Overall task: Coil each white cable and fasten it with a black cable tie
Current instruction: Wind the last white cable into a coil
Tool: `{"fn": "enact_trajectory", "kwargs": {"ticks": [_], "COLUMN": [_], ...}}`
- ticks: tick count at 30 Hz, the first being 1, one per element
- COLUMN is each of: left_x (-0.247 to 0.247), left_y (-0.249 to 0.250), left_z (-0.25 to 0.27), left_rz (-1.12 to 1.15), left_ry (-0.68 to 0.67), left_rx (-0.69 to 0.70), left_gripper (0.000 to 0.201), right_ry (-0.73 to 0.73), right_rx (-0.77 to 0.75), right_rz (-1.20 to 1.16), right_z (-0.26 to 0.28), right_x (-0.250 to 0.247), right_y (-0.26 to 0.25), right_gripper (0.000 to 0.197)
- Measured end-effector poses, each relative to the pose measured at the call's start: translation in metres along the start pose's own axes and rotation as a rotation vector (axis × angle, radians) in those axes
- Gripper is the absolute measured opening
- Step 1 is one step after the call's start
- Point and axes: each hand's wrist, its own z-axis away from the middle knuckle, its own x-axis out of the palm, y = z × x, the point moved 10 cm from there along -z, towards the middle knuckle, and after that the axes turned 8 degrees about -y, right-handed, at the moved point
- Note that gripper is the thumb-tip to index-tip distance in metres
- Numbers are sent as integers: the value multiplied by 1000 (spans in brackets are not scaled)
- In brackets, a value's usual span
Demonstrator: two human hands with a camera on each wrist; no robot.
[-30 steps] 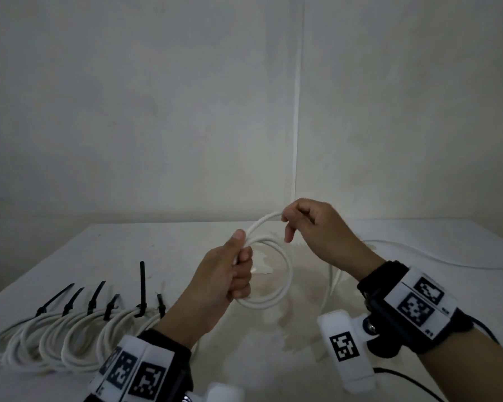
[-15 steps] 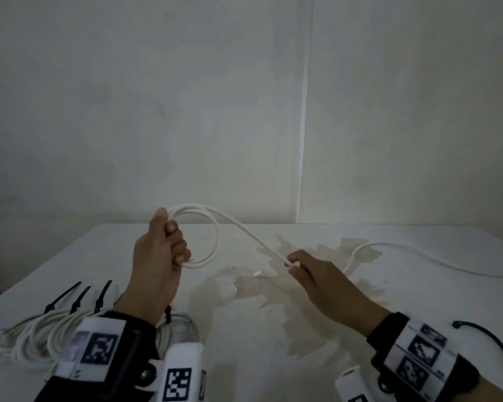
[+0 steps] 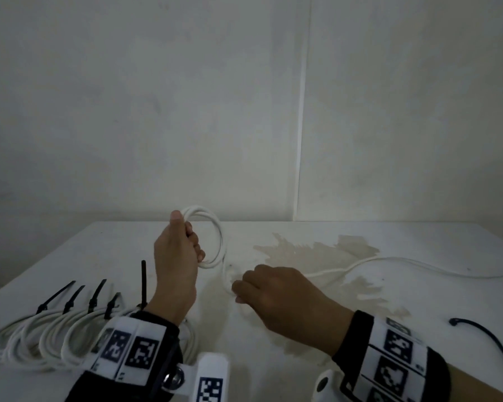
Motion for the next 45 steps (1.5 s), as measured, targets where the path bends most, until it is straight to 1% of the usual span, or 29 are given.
{"fn": "enact_trajectory", "kwargs": {"ticks": [3,6,8,9,11,12,15,17,20,22,24,26,27,29,31,33,36,39,41,45], "left_x": [9,26,35,39,47,51,60,66,70,73,73,72,72,73,72,69,61,60,62,68], "left_y": [-1,-11,-17,-19,-21,-21,-21,-25,-30,-32,-35,-36,-36,-34,-30,-28,-30,-33,-34,-32], "left_z": [7,16,22,25,29,32,38,41,41,42,43,43,44,44,44,43,39,35,35,35], "left_rz": [-103,-202,-217,-235,-286,-294,-336,-344,-323,-321,-304,-270,-259,-257,-243,-167,-37,-15,-27,-76], "left_ry": [-34,-150,-238,-277,-358,-396,-483,-545,-609,-645,-653,-645,-646,-655,-657,-629,-559,-521,-509,-518], "left_rx": [50,64,45,35,23,22,28,-15,-106,-146,-198,-237,-240,-224,-199,-203,-224,-217,-209,-178], "left_gripper": [41,40,40,41,44,45,47,47,45,45,45,44,44,43,41,39,40,43,43,43], "right_ry": [14,51,85,95,108,113,80,79,115,122,94,54,29,-39,-107,-149,-126,-96,-78,-1], "right_rx": [-20,-68,-89,-68,35,84,187,255,256,276,312,353,368,404,421,413,428,501,531,562], "right_rz": [11,-19,-87,-157,-352,-426,-594,-731,-803,-817,-826,-868,-893,-968,-1043,-1070,-1097,-1192,-1245,-1086], "right_z": [-7,-13,-16,-17,-16,-16,-15,-13,-12,-12,-10,-9,-8,-7,-6,-4,3,10,11,11], "right_x": [-8,-16,-21,-24,-28,-29,-29,-30,-36,-36,-31,-24,-20,-11,-5,-5,-9,-6,-2,-1], "right_y": [-5,-7,-4,0,17,25,44,59,68,74,79,85,86,85,84,84,89,84,80,90], "right_gripper": [30,28,24,21,15,15,24,24,20,23,24,16,13,12,15,20,22,31,34,30]}}
